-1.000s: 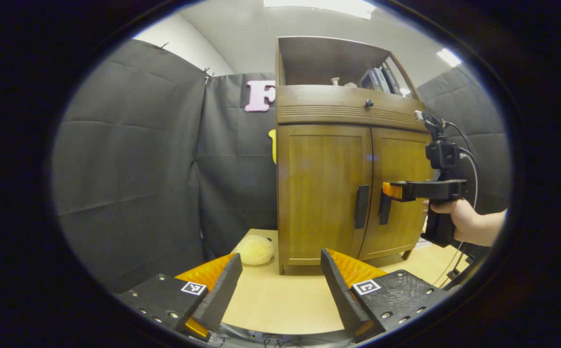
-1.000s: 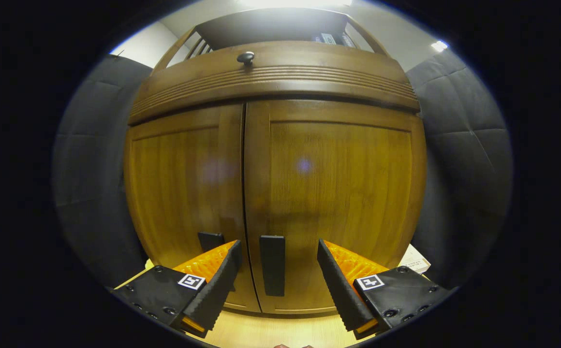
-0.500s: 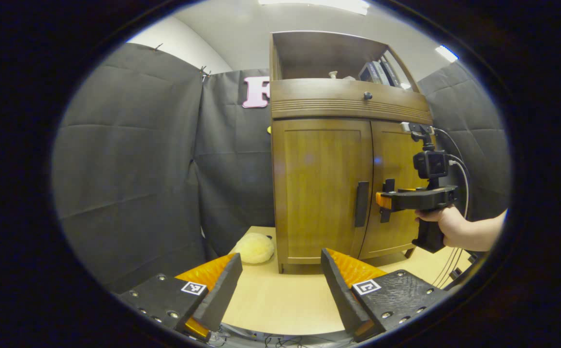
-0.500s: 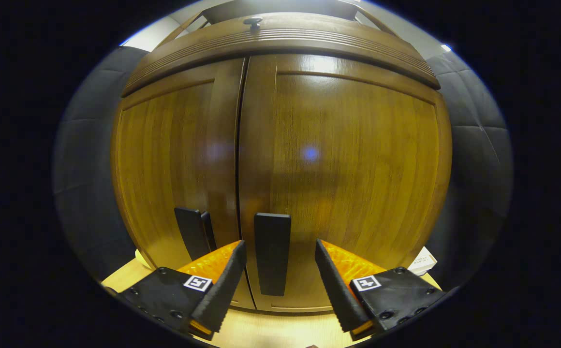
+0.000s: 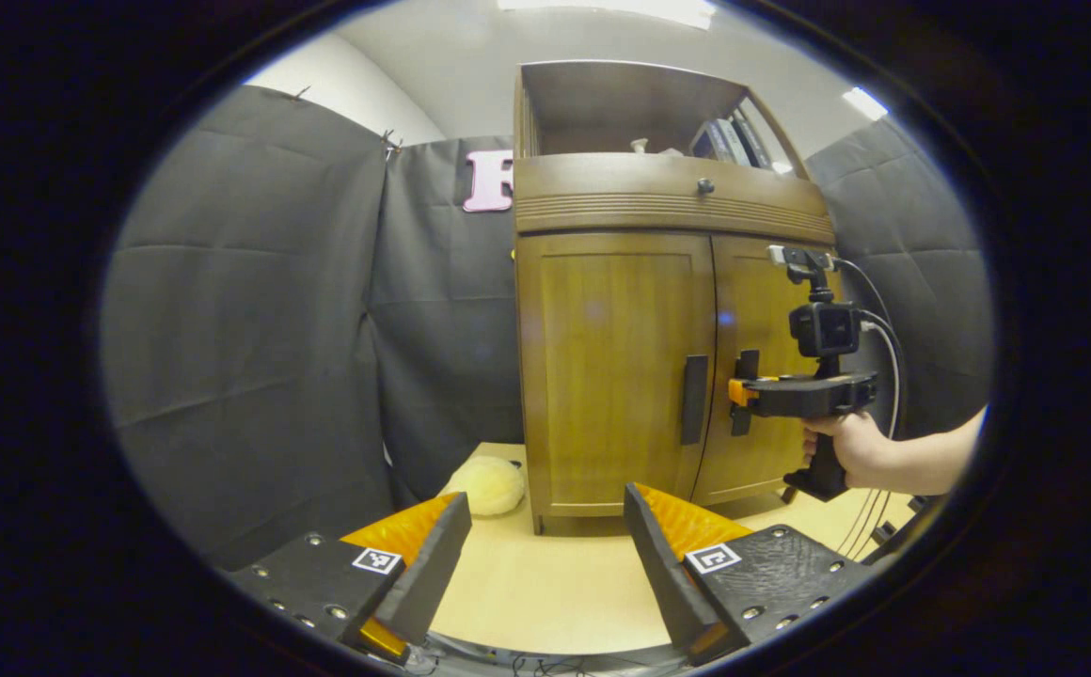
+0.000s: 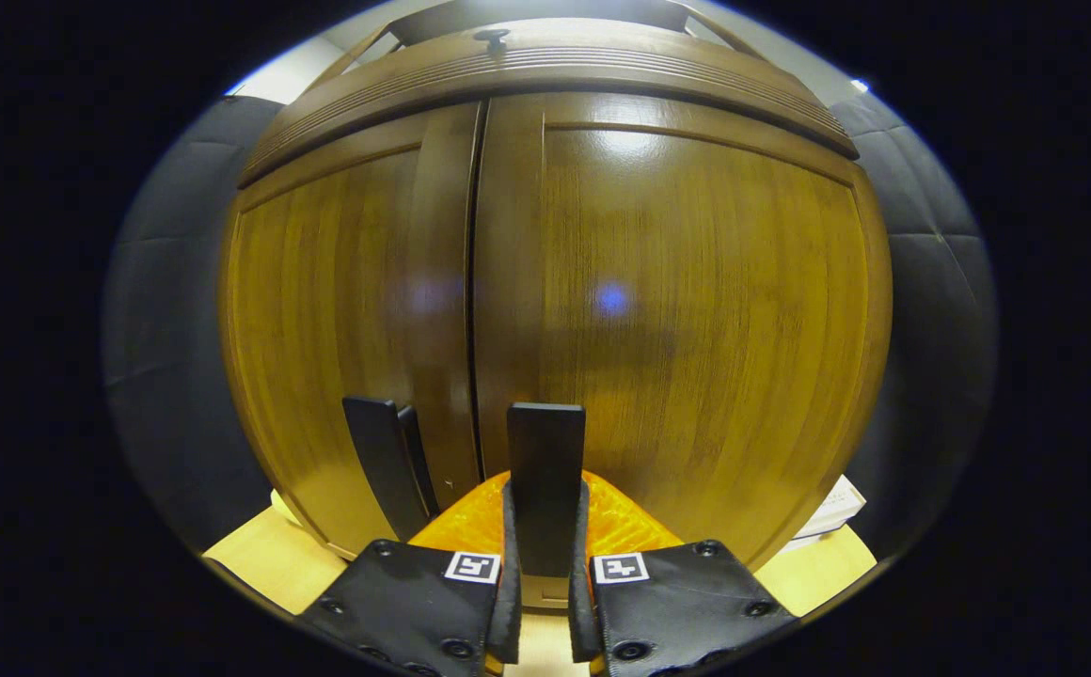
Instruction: Open the right door of the double-door shoe cabinet with the right hand, and open the left door with the left hand.
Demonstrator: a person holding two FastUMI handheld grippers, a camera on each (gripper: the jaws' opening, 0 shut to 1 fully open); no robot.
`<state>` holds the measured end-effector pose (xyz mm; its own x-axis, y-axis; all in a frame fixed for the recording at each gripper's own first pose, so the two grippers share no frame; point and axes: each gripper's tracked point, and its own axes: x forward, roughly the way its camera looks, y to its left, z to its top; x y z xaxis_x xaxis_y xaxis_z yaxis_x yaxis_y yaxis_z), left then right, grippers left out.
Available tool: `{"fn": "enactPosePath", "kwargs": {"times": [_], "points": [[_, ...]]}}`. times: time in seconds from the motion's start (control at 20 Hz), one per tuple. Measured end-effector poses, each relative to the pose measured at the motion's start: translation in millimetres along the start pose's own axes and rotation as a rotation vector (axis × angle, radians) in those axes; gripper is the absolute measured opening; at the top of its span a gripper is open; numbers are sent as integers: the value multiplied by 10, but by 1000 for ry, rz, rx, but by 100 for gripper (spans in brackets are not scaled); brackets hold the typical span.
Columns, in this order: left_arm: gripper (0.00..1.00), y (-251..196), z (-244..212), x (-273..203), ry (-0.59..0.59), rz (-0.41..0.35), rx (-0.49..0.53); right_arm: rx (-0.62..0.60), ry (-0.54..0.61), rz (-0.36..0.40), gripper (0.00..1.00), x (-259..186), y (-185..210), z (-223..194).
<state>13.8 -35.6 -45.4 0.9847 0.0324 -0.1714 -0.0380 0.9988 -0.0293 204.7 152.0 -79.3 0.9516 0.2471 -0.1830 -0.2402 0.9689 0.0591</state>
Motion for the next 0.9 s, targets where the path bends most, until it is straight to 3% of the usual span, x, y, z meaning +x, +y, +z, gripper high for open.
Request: {"fn": "enactPosePath", "kwargs": {"times": [0.2,0.6,0.9], "points": [[92,-42,-30,1,-9,-20,30,-12,22,34,5,-6,21,-12],[92,-94,24,88,-25,-75,8,-31,-2,46,5,-256,18,36],[92,115,-54,145,-14,-96,-44,-25,6,45,5,-585,-23,-18]]}}
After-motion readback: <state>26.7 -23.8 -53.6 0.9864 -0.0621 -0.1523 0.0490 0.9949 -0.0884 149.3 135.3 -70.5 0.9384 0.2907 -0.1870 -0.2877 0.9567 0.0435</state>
